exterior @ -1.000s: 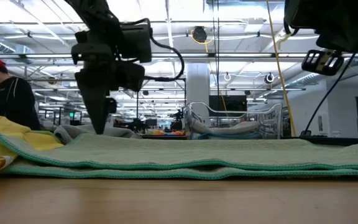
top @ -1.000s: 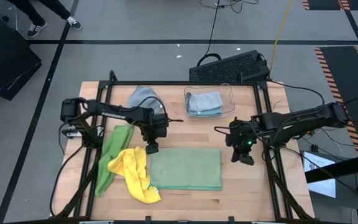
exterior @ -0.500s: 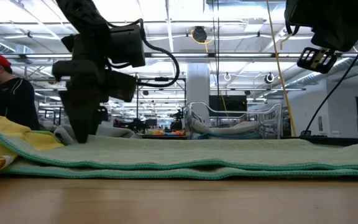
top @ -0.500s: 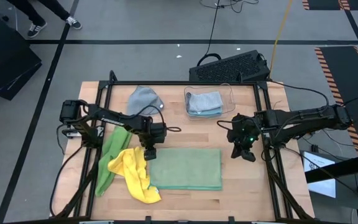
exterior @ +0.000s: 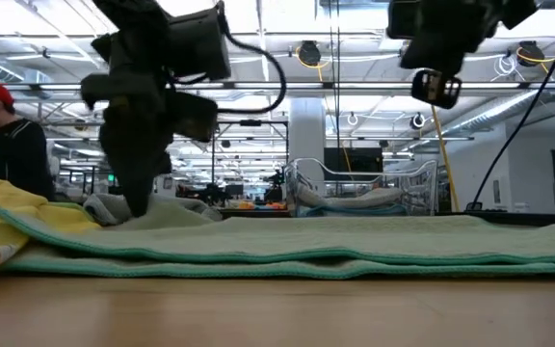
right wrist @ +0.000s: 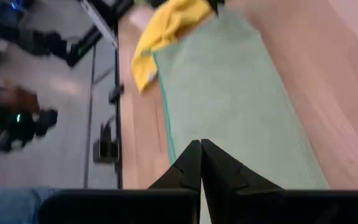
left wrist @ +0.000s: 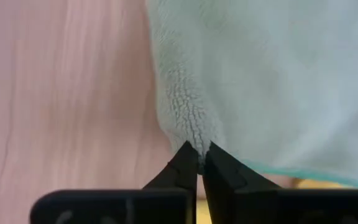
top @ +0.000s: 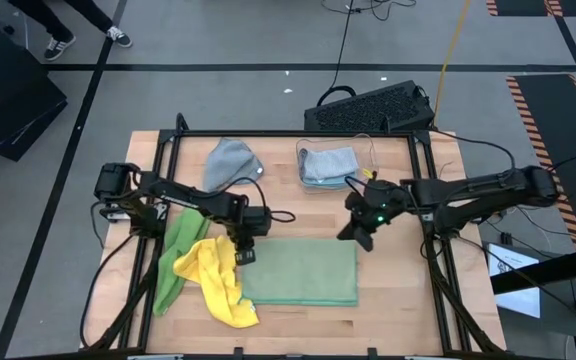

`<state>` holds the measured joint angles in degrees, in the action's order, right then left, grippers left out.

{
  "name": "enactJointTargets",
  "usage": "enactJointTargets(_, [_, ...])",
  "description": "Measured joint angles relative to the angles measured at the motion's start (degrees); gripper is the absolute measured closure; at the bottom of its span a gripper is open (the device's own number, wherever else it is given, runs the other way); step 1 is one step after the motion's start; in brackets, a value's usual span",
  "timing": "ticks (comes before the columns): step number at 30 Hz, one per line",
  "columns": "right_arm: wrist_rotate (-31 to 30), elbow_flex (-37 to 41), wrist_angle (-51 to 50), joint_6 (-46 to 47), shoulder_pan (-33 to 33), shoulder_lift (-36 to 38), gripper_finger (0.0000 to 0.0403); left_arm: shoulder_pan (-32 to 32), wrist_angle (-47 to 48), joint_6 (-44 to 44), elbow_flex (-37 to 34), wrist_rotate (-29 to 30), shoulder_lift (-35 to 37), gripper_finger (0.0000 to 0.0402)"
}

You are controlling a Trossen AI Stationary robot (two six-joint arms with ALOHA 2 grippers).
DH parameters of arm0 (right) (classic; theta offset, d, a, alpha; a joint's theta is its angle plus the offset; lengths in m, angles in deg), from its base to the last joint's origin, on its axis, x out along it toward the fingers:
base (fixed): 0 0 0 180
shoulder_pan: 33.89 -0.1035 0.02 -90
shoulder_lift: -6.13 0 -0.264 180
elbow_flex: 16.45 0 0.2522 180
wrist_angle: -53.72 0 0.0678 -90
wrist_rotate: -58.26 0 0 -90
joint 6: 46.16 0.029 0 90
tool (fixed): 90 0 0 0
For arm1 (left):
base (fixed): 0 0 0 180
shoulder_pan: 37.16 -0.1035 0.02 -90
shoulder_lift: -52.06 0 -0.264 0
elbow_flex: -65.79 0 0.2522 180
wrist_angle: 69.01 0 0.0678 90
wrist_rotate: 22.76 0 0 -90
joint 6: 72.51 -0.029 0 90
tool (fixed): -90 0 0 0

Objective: Fold microfiber towels
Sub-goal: Fold the light green towel

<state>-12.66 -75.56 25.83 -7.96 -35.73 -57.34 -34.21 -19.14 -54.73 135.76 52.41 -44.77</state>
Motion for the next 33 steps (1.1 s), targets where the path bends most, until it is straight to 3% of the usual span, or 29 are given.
enactJointTargets(4, [-1.1, 0.0, 7.8, 3.1, 0.1, -3.8, 0.0368, 1.5, 0.6, 0.7, 4.3, 1.2, 0.0, 0.0394])
enactJointTargets(9, [-2.0, 0.0, 16.6, 5.3, 0.4, -9.2, 0.0291, 2.7, 2.7, 2.5, 9.4, 2.9, 0.0, 0.0386])
enactJointTargets(14, [-5.7, 0.0, 25.3, -3.6, 0.4, -15.5, 0.0213, 3.6, 7.0, 3.0, 14.0, 4.0, 0.0, 0.0394])
enactJointTargets(19, [-5.1, 0.0, 37.7, -7.8, 1.7, -21.8, 0.0170, 5.1, 7.8, 2.4, 17.6, 4.0, 0.0, 0.0387])
enactJointTargets(28, [8.7, -0.2, 54.2, -9.6, 5.6, -33.1, 0.0152, 7.0, 9.6, 3.5, 22.0, 5.0, 0.0, 0.0391])
enactJointTargets(33, [16.2, -5.9, 54.2, -14.5, 6.4, -37.4, 0.0151, 8.5, 9.5, 4.4, 22.9, 5.3, 0.0, 0.0388])
